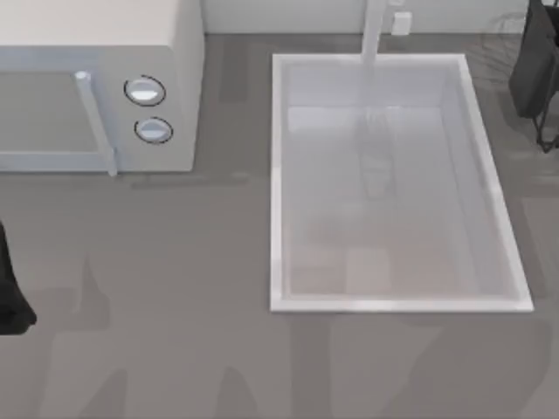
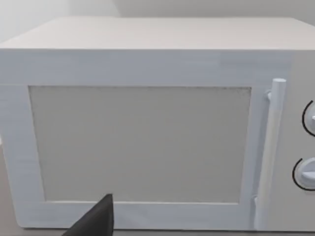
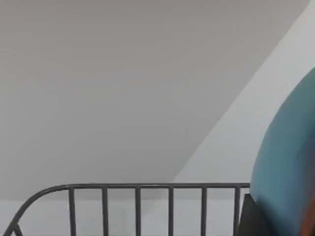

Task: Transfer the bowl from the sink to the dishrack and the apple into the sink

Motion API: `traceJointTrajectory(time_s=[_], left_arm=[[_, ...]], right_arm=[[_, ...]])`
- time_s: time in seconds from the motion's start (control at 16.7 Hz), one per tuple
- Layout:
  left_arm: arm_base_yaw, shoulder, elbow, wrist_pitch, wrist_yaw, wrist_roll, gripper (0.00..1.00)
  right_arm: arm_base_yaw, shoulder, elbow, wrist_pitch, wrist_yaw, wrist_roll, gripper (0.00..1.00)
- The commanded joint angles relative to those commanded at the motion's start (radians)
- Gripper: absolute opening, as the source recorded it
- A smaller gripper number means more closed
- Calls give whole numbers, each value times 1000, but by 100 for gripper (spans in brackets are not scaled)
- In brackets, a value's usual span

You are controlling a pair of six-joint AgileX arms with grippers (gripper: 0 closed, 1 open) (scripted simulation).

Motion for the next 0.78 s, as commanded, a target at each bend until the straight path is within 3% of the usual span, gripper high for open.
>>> traceJointTrajectory(time_s=[0.24,0.78], left_arm=[[0,0,0,0,0,0,100],[0,0,0,0,0,0,100]], right_arm=[[1,2,-2,4,1,0,0],[1,2,-2,4,1,0,68]])
